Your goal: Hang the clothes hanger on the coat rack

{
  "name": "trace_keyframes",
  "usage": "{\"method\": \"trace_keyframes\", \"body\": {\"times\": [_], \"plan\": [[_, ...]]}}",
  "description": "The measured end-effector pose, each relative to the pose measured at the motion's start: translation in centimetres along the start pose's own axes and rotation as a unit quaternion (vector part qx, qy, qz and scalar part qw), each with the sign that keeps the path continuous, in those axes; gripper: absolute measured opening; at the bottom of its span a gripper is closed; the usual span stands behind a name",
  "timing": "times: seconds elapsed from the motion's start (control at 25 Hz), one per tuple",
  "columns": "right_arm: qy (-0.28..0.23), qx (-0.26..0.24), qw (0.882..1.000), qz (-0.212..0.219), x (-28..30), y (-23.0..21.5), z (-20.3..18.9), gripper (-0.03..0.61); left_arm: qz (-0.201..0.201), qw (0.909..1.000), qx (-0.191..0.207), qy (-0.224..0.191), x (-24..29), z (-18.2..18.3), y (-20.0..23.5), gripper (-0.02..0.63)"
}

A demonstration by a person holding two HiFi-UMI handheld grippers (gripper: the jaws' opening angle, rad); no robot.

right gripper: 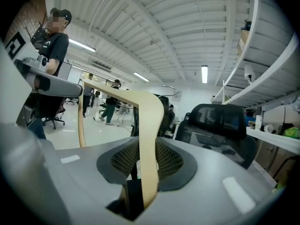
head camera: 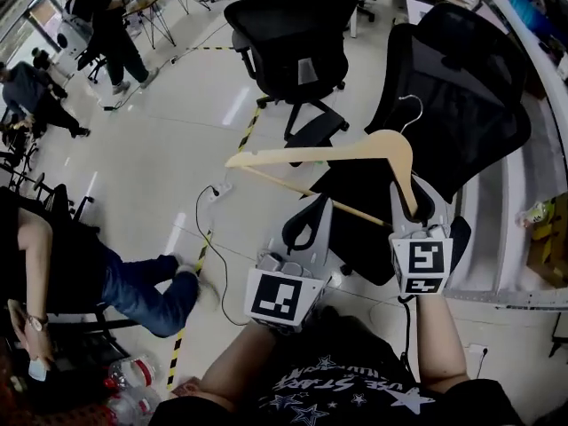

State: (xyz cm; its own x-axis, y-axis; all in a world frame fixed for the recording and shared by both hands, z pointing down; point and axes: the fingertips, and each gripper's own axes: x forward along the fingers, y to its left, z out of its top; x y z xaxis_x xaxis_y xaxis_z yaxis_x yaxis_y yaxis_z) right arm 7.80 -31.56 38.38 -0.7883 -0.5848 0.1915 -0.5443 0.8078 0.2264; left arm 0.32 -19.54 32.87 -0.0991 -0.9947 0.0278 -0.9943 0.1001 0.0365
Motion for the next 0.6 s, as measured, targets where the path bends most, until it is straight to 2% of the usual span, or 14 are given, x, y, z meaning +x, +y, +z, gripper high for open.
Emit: {"method": "trace_keyframes", "body": {"times": [0.28, 0.48, 0.6], "plan": [[-0.045, -0.031, 0.994, 0.096, 3.6, 6.6, 3.8, 0.106, 0.110, 0.9939, 0.003, -0.008, -5.1, 0.9, 5.4, 0.005], [-0.069, -0.053, 0.983, 0.162, 6.1, 12.1, 6.0, 0.106, 0.171, 0.9852, -0.001, -0.006, -8.3, 0.6, 9.1, 0.005], [-0.083, -0.072, 0.972, 0.206, 7.4, 16.6, 7.5, 0.106, 0.205, 0.9784, -0.014, -0.023, -10.8, 0.8, 11.9, 0.005]]}}
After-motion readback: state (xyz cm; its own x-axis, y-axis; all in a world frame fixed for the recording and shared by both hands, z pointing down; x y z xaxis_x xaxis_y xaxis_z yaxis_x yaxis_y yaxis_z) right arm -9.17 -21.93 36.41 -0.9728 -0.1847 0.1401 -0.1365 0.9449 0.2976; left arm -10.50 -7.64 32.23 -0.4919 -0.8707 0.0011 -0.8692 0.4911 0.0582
